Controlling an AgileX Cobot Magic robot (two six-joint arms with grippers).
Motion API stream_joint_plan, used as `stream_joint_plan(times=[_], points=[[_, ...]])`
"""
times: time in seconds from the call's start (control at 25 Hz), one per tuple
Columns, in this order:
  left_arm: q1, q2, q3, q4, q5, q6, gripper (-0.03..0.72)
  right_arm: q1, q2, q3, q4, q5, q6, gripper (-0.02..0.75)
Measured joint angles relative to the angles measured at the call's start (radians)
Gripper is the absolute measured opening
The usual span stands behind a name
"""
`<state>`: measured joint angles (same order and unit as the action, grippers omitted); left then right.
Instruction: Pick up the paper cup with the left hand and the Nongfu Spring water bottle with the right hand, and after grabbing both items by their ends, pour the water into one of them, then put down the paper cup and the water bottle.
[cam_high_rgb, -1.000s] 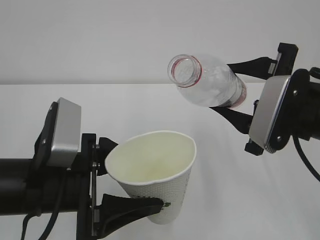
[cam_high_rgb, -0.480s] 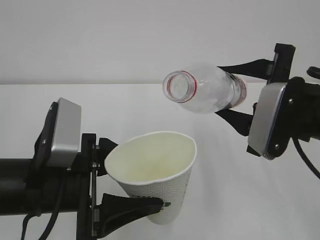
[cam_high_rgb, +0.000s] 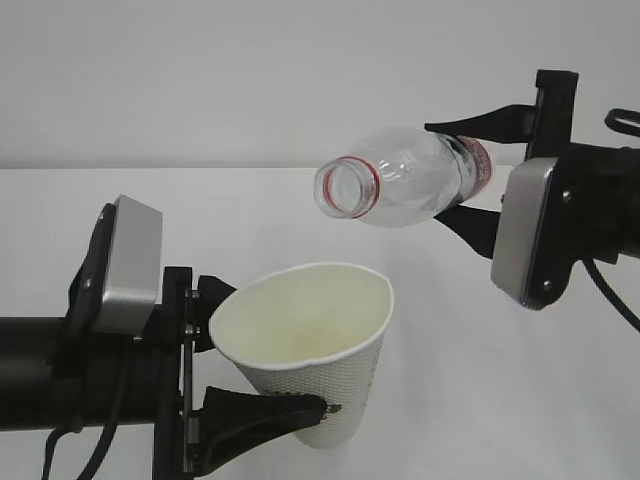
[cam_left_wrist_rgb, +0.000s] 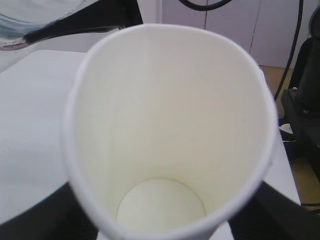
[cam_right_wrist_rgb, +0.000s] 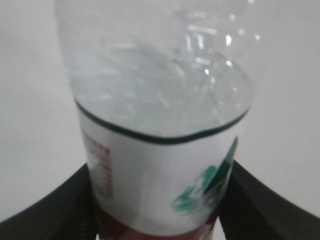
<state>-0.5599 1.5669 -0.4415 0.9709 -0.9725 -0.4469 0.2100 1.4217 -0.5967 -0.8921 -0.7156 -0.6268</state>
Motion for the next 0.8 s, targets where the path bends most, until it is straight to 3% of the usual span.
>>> stream_joint_plan(times=[0.8], points=[[0.0, 0.0, 0.0, -0.006, 0.0, 0.002, 0.513, 0.0, -0.001, -0.016, -0.006, 0.022, -0.127, 0.483]])
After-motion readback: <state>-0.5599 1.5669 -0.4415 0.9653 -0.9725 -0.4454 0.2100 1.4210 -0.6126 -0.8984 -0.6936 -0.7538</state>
